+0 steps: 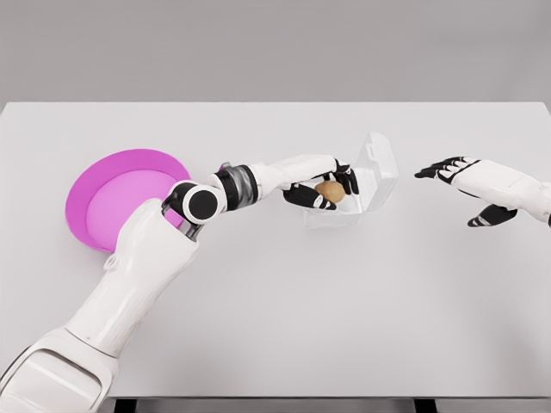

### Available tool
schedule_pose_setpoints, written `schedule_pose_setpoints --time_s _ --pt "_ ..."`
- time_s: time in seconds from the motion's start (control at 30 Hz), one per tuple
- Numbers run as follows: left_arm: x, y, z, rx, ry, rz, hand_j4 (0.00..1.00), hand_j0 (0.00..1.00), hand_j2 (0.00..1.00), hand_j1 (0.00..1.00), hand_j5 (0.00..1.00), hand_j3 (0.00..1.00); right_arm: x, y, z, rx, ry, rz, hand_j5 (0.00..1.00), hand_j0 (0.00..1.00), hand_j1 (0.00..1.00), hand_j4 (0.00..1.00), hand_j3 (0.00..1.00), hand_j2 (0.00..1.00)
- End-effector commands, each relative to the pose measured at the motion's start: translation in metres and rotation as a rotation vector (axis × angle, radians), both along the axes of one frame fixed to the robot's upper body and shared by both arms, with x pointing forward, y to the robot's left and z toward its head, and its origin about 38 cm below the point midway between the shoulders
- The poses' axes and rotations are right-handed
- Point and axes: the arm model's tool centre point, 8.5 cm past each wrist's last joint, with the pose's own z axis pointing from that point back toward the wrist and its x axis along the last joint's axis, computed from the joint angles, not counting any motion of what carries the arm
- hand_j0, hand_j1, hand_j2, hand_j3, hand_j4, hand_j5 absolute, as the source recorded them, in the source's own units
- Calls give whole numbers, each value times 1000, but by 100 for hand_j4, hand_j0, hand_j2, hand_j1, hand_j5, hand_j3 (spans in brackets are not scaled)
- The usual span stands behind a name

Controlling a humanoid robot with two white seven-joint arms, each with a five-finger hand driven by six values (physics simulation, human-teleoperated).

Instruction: Pack egg into the box and close the box lid

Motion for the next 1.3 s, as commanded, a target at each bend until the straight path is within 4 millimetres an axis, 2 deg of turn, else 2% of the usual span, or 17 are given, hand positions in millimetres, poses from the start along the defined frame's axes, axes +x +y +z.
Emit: schedule_pose_setpoints --time_s 0.0,0.27,0.63,1.27 --pt "0 0 0 -4 2 1 58 58 58 58 58 58 0 0 1 7 0 -2 100 100 100 100 100 100" --pt "1 1 1 -2 -1 3 59 59 59 59 59 59 0 0 1 5 0 -2 100 100 100 100 100 100" --pt "4 4 -1 3 9 12 69 69 69 69 69 69 0 0 1 7 0 -2 100 100 100 100 100 100" --pt "6 6 1 1 9 15 76 76 76 76 76 76 0 0 1 7 -2 -2 100 100 100 100 100 100"
